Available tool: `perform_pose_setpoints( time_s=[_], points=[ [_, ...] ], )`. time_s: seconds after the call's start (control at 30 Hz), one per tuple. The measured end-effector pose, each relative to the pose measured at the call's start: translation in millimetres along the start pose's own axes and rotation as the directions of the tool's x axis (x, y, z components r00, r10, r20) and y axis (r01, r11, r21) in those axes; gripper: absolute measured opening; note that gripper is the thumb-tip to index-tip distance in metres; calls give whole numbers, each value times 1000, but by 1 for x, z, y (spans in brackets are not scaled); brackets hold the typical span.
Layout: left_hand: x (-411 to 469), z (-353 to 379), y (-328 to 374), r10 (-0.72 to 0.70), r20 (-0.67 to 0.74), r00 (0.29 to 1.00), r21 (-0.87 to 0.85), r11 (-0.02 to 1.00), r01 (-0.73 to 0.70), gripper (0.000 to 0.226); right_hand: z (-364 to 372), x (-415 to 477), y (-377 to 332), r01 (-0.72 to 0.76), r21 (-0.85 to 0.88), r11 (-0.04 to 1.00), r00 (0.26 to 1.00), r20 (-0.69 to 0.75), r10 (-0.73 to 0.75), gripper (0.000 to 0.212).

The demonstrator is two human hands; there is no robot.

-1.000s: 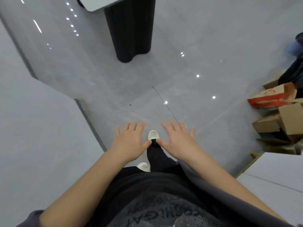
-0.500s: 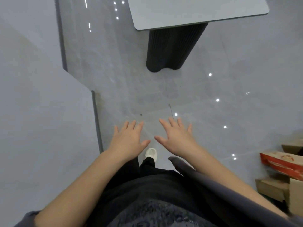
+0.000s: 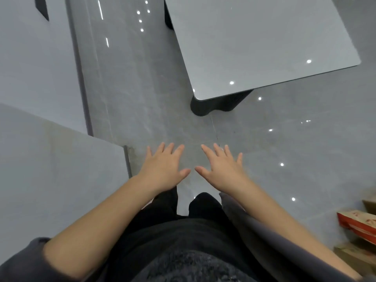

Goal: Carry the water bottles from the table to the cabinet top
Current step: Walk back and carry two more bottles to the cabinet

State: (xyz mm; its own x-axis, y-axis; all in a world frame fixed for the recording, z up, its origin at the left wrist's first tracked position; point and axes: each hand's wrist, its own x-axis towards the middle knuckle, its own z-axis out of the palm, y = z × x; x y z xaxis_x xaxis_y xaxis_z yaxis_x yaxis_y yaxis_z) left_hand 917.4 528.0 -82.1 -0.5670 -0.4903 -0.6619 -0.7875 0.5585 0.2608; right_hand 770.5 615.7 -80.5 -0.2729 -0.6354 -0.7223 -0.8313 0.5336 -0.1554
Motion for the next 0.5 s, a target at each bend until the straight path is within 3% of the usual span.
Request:
perform_pose_setpoints(
  time_s=[0.27,0.5],
  points=[
    [46,-79,-44,-1,3,1000,45,999,1,74,-64,63,-45,-11,83,996,999,-48,15,72],
    [97,-124,-77,-22,-21,1000,-33,999,22,73,-117,129,-69,-19,74,997,999,-47,22,72]
  ],
)
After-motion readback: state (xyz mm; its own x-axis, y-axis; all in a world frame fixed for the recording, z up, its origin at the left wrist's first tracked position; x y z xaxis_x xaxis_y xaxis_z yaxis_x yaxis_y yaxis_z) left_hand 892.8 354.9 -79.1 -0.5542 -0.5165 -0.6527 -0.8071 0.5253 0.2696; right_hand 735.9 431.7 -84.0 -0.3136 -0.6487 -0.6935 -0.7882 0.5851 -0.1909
